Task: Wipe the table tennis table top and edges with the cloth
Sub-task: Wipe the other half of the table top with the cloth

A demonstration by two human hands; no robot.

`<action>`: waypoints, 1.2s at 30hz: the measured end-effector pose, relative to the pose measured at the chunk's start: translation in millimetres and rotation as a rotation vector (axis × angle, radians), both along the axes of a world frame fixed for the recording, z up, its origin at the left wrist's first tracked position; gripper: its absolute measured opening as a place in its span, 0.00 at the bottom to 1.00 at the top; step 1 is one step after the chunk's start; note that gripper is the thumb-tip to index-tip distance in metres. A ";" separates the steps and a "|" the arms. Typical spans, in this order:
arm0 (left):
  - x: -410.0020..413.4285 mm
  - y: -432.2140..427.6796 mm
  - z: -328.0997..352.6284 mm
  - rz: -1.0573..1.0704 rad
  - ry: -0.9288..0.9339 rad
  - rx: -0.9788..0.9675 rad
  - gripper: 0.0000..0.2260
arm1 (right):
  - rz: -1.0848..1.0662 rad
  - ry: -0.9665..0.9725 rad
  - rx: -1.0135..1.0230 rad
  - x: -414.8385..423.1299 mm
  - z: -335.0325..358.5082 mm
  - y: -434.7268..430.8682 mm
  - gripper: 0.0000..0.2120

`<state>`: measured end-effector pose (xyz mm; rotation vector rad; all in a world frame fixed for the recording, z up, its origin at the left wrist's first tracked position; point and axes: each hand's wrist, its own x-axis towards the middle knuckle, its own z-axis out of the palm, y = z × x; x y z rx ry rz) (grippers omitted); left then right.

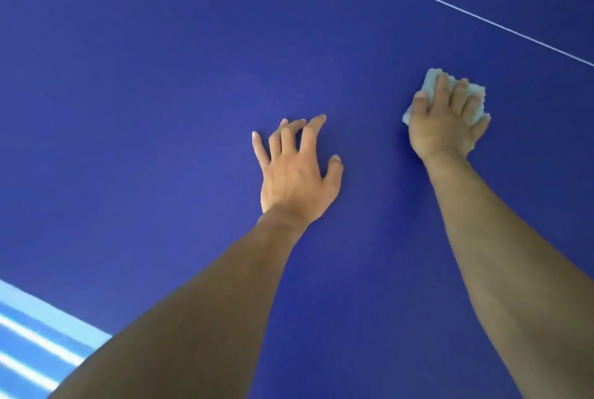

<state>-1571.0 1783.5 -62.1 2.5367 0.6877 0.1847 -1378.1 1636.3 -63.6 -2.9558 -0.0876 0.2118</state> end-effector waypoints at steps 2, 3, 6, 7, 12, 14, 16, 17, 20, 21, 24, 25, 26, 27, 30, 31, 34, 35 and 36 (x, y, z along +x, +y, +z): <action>-19.3 7.3 8.0 0.075 -0.168 -0.138 0.25 | 0.127 0.003 0.020 -35.6 -3.3 35.4 0.29; -35.6 13.4 10.4 0.121 -0.215 -0.112 0.22 | 0.226 0.000 0.030 -55.5 -5.6 56.4 0.29; -104.6 38.9 14.4 0.267 -0.256 0.030 0.18 | 0.569 -0.034 0.033 -131.9 -6.7 114.1 0.28; -131.9 47.9 15.8 0.311 -0.242 0.062 0.17 | 0.670 -0.041 0.037 -163.9 -5.6 127.7 0.28; -229.4 70.5 20.7 0.397 -0.038 0.080 0.19 | 1.025 -0.028 0.099 -321.4 -5.7 125.7 0.28; -244.4 64.8 23.3 0.365 0.005 0.072 0.20 | 1.045 -0.026 0.121 -364.8 -9.1 93.2 0.29; -251.7 54.5 28.0 0.330 0.019 0.065 0.20 | 0.997 -0.034 0.127 -394.6 -11.1 50.1 0.30; -253.7 47.4 30.8 0.304 0.021 0.059 0.20 | 0.943 -0.037 0.121 -405.3 -11.0 26.1 0.30; -254.1 21.3 38.1 0.149 0.010 0.058 0.18 | 0.696 -0.039 0.066 -423.5 -9.5 -50.1 0.29; -252.5 12.3 39.6 0.085 0.007 0.063 0.18 | 0.599 -0.021 0.036 -425.5 -7.8 -76.0 0.29; -240.5 -13.0 40.9 -0.059 0.013 0.060 0.18 | 0.306 -0.001 -0.025 -426.9 -2.4 -147.8 0.29; -234.9 -21.5 40.5 -0.084 0.015 0.056 0.18 | 0.199 0.016 -0.042 -425.8 0.5 -168.2 0.29; -228.4 -30.2 39.9 -0.102 0.013 0.052 0.18 | 0.083 0.047 -0.052 -422.9 4.0 -187.4 0.30; -221.7 -39.9 38.9 -0.124 0.012 0.051 0.18 | -0.051 0.057 -0.049 -418.1 6.5 -205.8 0.31; -206.5 -74.3 33.7 -0.213 0.018 0.061 0.19 | -0.641 0.071 0.083 -385.7 13.1 -239.1 0.35; -203.9 -86.3 31.5 -0.236 0.022 0.061 0.19 | -0.823 0.063 0.136 -371.1 12.8 -240.1 0.34; -201.7 -121.7 25.3 -0.249 0.024 0.045 0.18 | -0.815 0.034 0.129 -337.4 11.8 -209.0 0.30; -201.8 -132.9 23.0 -0.241 0.022 0.038 0.17 | -0.635 0.032 0.113 -333.2 11.1 -193.2 0.30; -201.7 -143.5 20.9 -0.237 0.020 0.036 0.18 | -0.413 0.022 0.098 -333.7 10.0 -179.9 0.30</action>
